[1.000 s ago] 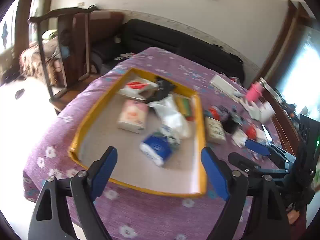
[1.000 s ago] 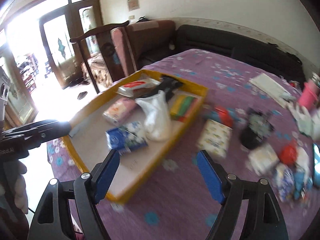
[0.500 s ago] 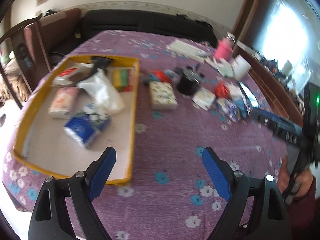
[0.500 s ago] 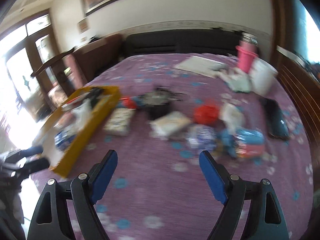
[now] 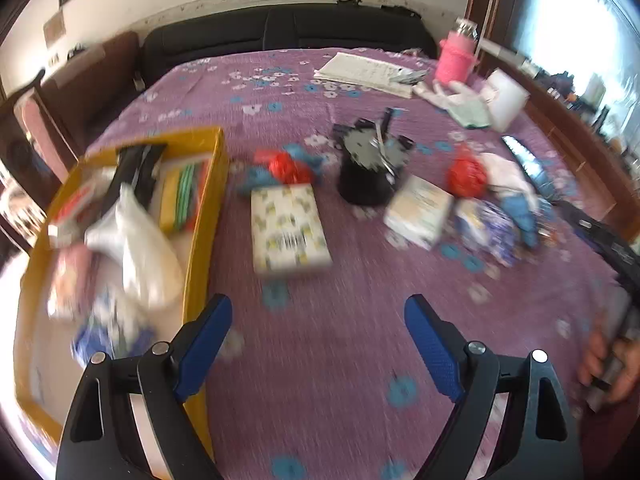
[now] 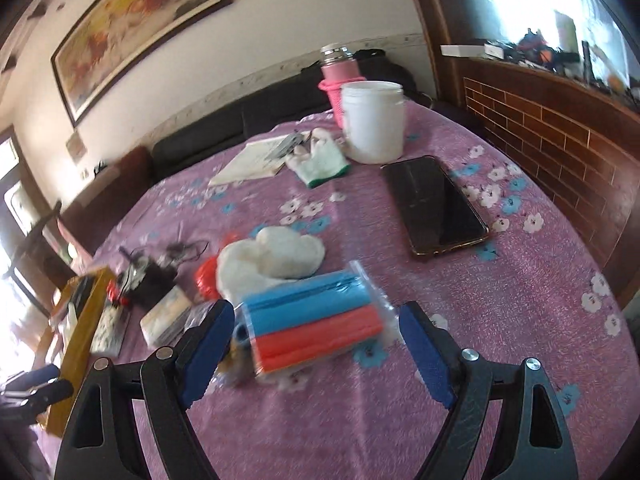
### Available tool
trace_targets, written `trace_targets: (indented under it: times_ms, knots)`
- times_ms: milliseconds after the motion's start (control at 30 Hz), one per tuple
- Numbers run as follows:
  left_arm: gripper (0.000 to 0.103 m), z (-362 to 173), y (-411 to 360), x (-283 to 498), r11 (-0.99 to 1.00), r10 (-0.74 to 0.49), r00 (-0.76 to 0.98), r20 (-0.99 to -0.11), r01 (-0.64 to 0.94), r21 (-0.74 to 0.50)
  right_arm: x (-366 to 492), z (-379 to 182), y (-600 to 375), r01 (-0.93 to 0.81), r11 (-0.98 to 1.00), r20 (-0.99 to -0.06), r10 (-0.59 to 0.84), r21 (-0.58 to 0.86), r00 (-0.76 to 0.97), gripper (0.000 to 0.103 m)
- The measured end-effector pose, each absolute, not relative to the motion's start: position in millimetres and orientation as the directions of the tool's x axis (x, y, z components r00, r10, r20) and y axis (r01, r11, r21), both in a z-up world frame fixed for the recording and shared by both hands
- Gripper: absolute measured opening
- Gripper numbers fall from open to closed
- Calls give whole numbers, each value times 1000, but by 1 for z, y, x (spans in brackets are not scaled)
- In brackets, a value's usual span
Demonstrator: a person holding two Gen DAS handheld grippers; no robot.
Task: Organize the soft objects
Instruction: 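Grasp the lemon-print tissue pack with left tool while right tool grasps the foam-tube bag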
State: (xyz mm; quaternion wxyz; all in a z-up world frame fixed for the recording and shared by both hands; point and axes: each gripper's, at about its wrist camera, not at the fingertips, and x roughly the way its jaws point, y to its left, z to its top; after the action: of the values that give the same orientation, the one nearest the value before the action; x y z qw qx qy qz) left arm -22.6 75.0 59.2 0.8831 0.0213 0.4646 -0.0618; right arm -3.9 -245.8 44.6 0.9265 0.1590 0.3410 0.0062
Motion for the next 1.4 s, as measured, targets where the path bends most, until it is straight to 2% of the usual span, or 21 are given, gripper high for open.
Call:
trace_targets:
  times_ms: [300, 367, 400, 433, 467, 767, 933, 1033, 1067, 1133, 1233, 1400]
  knots:
    - [87, 18, 58, 59, 980, 82, 497, -864, 116, 160, -6, 41, -262, 97, 923, -611, 166, 373, 774, 92]
    - [87, 15, 63, 64, 985, 69, 498, -864, 101, 137, -5, 41, -263, 98, 920, -612, 170, 379, 773, 92]
    - [82, 16, 67, 66, 989, 55, 494, -868, 93, 116, -5, 40, -264, 100, 919, -613, 171, 382, 772, 92]
    - [54, 17, 70, 64, 993, 25, 493, -869, 85, 77, -5, 40, -265, 103, 917, -614, 172, 386, 770, 92]
    - [51, 19, 71, 61, 995, -2, 485, -874, 87, 46, -5, 39, -267, 107, 913, -615, 175, 394, 769, 92]
    - [51, 38, 55, -21, 978, -195, 525, -828, 168, -123, 0, 31, -273, 140, 904, -641, 172, 405, 748, 92]
    - [51, 21, 56, -30, 976, -212, 517, -829, 154, -154, 1, 24, -276, 167, 894, -660, 171, 416, 731, 92]
    - [52, 15, 60, -39, 972, -233, 580, -781, 160, -172, -3, 25, -280, 191, 889, -656, 148, 416, 740, 92]
    - [56, 16, 62, -40, 966, -256, 580, -773, 168, -194, -4, 26, -280, 195, 889, -653, 142, 415, 744, 92]
    - [56, 15, 70, -41, 955, -298, 576, -761, 166, -248, -5, 27, -280, 201, 891, -652, 129, 407, 748, 92]
    - [56, 14, 82, -41, 931, -359, 574, -736, 160, -329, 2, 26, -274, 175, 892, -672, 173, 417, 720, 92]
    - [57, 15, 78, -41, 936, -348, 573, -742, 165, -312, 18, 23, -268, 198, 816, -691, 302, 544, 656, 92]
